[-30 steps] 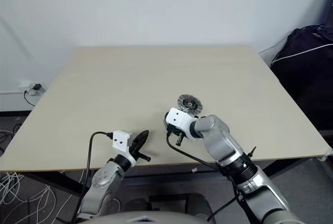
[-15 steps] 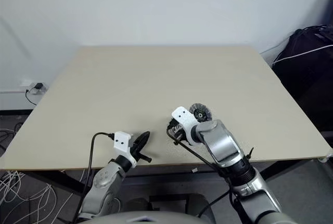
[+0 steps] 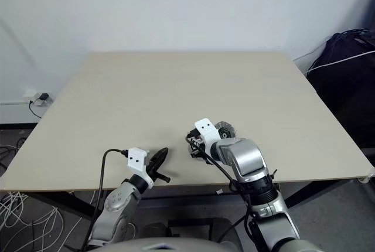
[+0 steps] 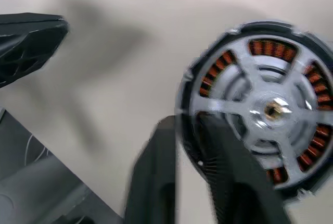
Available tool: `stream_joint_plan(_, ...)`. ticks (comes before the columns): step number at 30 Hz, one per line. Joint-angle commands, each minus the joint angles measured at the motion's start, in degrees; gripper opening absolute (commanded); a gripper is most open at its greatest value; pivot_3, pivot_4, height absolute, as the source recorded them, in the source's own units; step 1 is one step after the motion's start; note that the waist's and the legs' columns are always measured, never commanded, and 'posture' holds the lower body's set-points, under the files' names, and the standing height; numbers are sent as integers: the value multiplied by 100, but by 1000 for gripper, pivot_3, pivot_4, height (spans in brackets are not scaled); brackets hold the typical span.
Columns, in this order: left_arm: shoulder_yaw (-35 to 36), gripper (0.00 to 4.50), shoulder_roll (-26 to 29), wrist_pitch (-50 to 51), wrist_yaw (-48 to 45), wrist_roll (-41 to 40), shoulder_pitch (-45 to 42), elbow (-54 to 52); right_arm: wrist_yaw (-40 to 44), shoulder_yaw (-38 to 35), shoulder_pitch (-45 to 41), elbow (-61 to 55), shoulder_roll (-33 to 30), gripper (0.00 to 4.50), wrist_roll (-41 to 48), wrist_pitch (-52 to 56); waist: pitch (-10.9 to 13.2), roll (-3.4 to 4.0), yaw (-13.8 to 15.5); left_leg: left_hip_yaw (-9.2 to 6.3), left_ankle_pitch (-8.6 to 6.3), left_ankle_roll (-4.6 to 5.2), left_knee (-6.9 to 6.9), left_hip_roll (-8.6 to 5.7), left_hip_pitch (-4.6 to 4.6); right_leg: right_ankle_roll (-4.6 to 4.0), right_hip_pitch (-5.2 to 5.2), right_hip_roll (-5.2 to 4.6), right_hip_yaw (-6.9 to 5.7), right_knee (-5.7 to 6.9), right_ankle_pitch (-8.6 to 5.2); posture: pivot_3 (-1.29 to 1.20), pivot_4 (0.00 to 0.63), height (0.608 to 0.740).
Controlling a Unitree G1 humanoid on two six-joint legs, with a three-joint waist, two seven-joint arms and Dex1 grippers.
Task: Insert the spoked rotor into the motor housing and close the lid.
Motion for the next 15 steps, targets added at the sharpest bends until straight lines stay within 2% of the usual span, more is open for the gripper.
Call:
stream_joint_plan(1, 42, 0, -13, -142, 18, -15, -47, -139, -165, -132, -64, -20, 32, 1990, 166, -85, 0, 0, -12, -1, -2, 4, 0, 0, 1, 0, 0, 0, 0, 0, 0, 0, 0, 740)
stream_joint_plan(5, 51, 0, -3, -159, 29, -9, -36, -139, -136, 43, -69, -106, -80, 3249, 322, -270, -1, 1, -43, -2, -3, 6, 0, 1, 1, 2, 0, 1, -1, 1, 1, 0, 0, 740)
stream_joint_plan(8, 61, 0, -1, -175, 32, -7, -27, -133, 23, 188, -48, -255, -209, 3249, 501, -522, -1, 1, -48, -2, -4, 7, 0, 1, 1, 3, 0, 0, 0, 0, 2, 0, 0, 740)
stream_joint_plan(11, 71, 0, -7, -178, 35, -5, -26, -127, 400, 612, 18, -509, -589, 3249, 579, -1298, 0, 1, -45, -4, -5, 8, 0, 1, 1, 3, 1, 1, -1, 0, 1, 0, 0, 740)
stream_joint_plan(15, 63, 0, -12, -164, 35, -6, -25, -131, 1043, 1712, 12, -713, -1598, 3249, 88, -2835, 0, -2, -45, -6, -8, 14, 0, -2, 2, -5, 5, 0, 0, -4, -4, 0, 0, 740)
